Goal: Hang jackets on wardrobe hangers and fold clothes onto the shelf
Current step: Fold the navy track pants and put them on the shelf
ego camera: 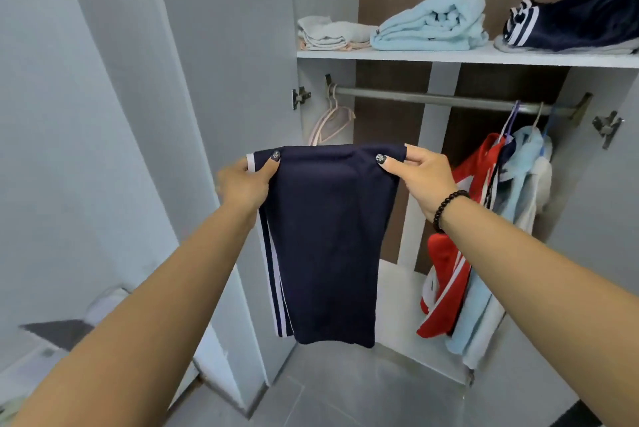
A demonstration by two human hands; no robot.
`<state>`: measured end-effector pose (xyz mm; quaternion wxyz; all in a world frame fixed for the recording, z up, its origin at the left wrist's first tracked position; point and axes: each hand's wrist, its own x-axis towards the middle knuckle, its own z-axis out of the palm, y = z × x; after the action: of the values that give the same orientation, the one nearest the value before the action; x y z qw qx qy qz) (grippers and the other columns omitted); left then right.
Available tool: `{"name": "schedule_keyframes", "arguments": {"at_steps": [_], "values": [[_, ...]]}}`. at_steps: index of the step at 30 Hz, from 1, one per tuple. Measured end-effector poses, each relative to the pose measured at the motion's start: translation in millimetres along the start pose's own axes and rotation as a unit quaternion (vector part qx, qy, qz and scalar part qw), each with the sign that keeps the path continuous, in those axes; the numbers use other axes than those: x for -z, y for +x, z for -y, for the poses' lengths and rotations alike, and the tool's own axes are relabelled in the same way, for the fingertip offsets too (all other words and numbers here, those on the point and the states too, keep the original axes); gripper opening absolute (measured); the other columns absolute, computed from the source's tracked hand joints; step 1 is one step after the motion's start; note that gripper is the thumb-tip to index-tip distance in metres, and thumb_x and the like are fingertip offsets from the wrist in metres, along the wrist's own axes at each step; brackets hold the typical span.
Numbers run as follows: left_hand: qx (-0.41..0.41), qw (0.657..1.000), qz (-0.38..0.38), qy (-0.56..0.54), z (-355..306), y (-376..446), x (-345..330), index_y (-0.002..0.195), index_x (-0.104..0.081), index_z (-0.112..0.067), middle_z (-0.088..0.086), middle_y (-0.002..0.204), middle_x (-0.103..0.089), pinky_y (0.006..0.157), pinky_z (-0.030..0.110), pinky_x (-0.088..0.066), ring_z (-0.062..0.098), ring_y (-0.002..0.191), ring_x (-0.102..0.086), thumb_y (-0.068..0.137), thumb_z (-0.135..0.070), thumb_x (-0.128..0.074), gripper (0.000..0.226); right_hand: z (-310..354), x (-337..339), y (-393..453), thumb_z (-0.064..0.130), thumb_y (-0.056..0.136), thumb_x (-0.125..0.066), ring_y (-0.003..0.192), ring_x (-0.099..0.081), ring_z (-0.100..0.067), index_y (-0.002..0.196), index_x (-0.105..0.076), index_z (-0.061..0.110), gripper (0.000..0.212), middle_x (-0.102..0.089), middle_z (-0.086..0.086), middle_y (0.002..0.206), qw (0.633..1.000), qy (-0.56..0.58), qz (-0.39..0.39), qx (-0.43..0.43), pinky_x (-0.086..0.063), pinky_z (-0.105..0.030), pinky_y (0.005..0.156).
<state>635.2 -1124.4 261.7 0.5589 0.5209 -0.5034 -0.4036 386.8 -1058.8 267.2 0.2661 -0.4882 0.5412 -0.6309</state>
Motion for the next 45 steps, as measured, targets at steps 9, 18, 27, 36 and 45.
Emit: {"name": "schedule_keyframes", "arguments": {"at_steps": [9, 18, 27, 36, 45], "values": [[-0.077, 0.993, -0.088, 0.005, -8.9, -24.4, 105.7, 0.085, -0.065, -0.026, -0.010, 0.088, -0.069, 0.071, 0.021, -0.053, 0.007, 0.079, -0.064, 0.089, -0.038, -0.067, 0.013, 23.0, -88.6, -17.7, 0.018, 0.072, -0.082, 0.085, -0.071, -0.012, 0.085, -0.076, 0.019, 0.015, -0.075, 0.001, 0.087, 0.994, 0.019, 0.103, -0.002, -0.057, -0.026, 0.073], [-0.058, 0.989, -0.061, 0.121, 0.7, -58.2, 252.7, 0.099, -0.062, -0.020, -0.004, 0.099, -0.068, 0.077, 0.025, -0.053, 0.010, 0.089, -0.064, 0.098, -0.035, -0.052, 0.018, 60.5, -197.8, -60.0, 0.010, 0.071, -0.081, 0.081, -0.071, -0.017, 0.091, -0.071, 0.001, 0.025, -0.074, -0.007, 0.089, 0.968, 0.039, 0.242, -0.053, -0.058, -0.028, 0.071], [0.052, 0.986, -0.150, 0.048, 22.8, -129.2, 450.4, 0.117, -0.045, -0.008, 0.002, 0.090, -0.072, 0.068, 0.027, -0.051, 0.016, 0.081, -0.069, 0.074, -0.029, -0.083, 0.062, 79.6, -337.3, -175.5, 0.009, 0.068, -0.084, 0.072, -0.066, -0.016, 0.090, -0.064, -0.002, 0.032, -0.068, -0.008, 0.081, 0.918, 0.022, 0.382, -0.103, -0.055, -0.026, 0.064], [0.110, 0.968, -0.219, 0.048, 73.1, -236.5, 637.4, 0.110, -0.065, -0.011, 0.000, 0.091, -0.074, 0.079, 0.032, -0.057, 0.014, 0.084, -0.069, 0.085, -0.006, -0.069, 0.025, 78.3, -482.7, -327.3, -0.002, 0.072, -0.078, 0.053, -0.061, -0.011, 0.064, -0.035, 0.016, 0.047, -0.046, 0.000, 0.059, 0.877, 0.077, 0.430, -0.200, -0.055, -0.028, 0.062], [0.161, 0.910, -0.374, 0.080, 135.0, -320.0, 784.1, 0.104, -0.064, -0.008, -0.012, 0.076, -0.074, 0.062, 0.012, -0.049, -0.001, 0.067, -0.066, 0.088, -0.005, -0.067, 0.016, 63.3, -655.8, -469.5, -0.006, 0.076, -0.071, 0.084, -0.066, -0.022, 0.080, -0.065, 0.017, 0.023, -0.069, -0.006, 0.084, 0.811, -0.031, 0.565, -0.150, -0.056, -0.044, 0.088]]}}
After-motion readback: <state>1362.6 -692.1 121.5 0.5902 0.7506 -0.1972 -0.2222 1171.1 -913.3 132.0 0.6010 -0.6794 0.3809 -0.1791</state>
